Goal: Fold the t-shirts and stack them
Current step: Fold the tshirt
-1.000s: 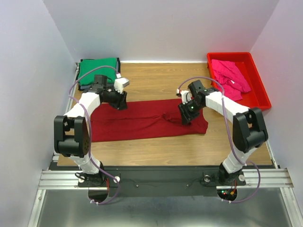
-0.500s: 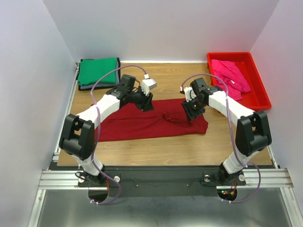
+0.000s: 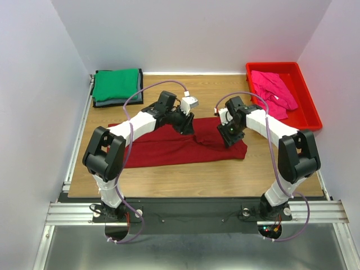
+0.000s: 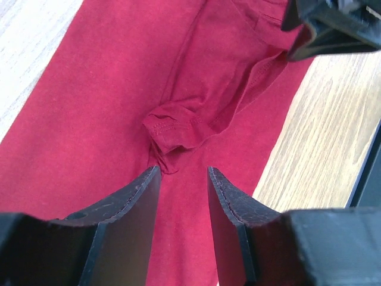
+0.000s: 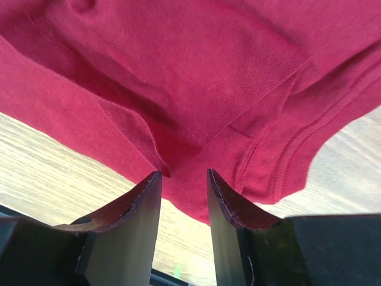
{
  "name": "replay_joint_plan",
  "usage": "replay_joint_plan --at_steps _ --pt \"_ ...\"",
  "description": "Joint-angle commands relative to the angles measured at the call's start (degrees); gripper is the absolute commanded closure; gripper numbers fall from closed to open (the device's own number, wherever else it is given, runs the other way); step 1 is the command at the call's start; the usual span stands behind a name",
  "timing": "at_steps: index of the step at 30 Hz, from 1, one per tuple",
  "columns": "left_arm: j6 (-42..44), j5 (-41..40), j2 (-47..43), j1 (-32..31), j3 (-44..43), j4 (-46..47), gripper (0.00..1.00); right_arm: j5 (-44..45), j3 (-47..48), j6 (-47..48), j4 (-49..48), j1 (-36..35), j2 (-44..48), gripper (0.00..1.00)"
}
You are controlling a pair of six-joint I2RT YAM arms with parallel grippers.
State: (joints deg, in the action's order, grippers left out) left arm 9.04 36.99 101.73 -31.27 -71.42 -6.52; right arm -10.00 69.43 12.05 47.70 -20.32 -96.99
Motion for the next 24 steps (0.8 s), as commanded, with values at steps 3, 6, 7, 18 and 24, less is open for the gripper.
replay_joint_plan --at_steps 3,6,7,18,24 --pt "-0.9 0.0 -1.2 0.2 -2.8 1.6 0.51 -2.0 -0.7 0.6 1.3 0.2 -0.7 0.61" --pt "-0.8 -0.4 -1.4 0.2 -2.5 1.5 0.51 -1.7 -0.2 0.8 1.7 0.1 -0.3 0.73" --pt "-0.8 -0.4 -1.5 0.2 -2.4 1.5 0.51 -1.7 0.0 1.0 1.9 0.2 -0.1 0.78" --pt "-0.4 -1.8 -2.9 0.2 -1.2 1.3 0.51 3.7 0.6 3.7 3.9 0.2 6.0 0.99" --pt "-0.1 -2.2 -3.8 0.2 -0.1 1.3 0.51 5.5 -2.7 6.2 4.6 0.8 7.9 0.99"
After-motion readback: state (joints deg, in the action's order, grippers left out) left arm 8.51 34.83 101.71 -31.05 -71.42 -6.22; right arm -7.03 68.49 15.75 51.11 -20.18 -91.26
